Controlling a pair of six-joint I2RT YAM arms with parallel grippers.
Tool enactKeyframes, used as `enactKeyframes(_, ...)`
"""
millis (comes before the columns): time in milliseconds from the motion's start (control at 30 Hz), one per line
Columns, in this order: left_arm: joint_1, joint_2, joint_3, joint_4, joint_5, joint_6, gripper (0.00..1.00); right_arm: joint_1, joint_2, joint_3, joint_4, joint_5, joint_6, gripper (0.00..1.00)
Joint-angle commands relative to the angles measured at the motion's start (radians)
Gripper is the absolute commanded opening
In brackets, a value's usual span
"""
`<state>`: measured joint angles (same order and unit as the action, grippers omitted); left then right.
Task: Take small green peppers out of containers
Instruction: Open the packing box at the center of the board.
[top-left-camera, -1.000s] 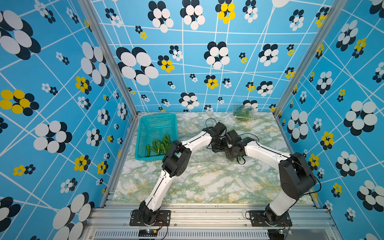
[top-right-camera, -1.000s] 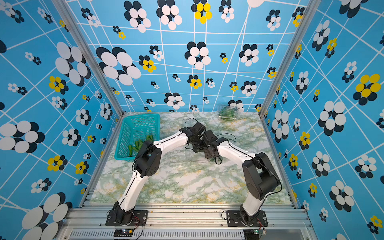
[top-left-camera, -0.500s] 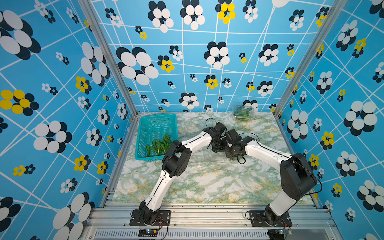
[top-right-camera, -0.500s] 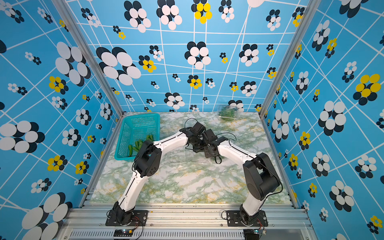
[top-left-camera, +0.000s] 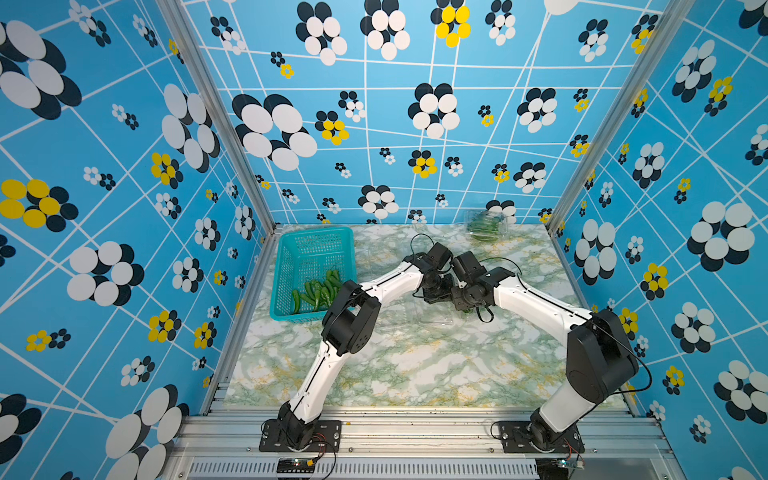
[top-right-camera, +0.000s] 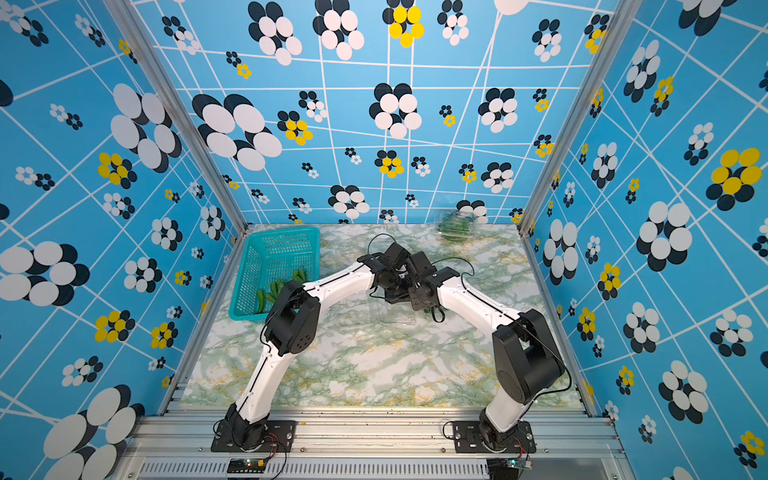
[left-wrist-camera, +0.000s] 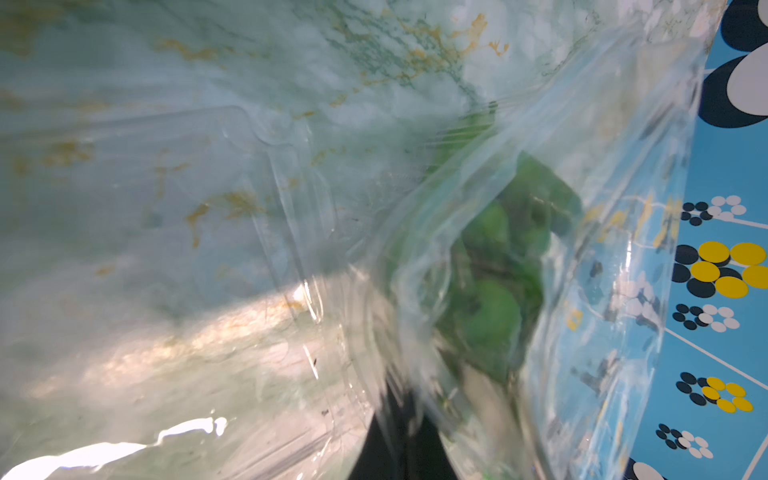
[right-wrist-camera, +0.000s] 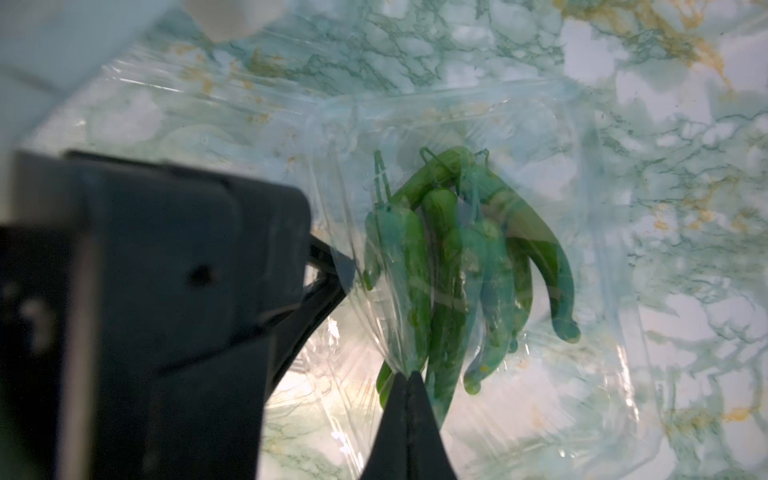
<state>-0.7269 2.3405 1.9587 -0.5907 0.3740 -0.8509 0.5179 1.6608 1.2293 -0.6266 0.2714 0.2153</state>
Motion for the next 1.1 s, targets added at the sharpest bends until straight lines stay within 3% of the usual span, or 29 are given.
enactKeyframes(0,0.007,-0.044,-0.021,-0.105,-0.027,0.035,0.00,-0.042,-0.051,0.044,-0.039,0.108,-0.023,0.00)
enactKeyframes(633,0.005,-0.053,-0.024,-0.138,-0.050,0.050,0.00,-0.171,-0.033,0.148,-0.066,0.078,-0.036,0.00)
enactKeyframes(1067,0.027,-0.079,-0.040,-0.153,-0.053,0.061,0.02,-0.239,0.042,0.223,-0.119,0.117,0.031,0.51)
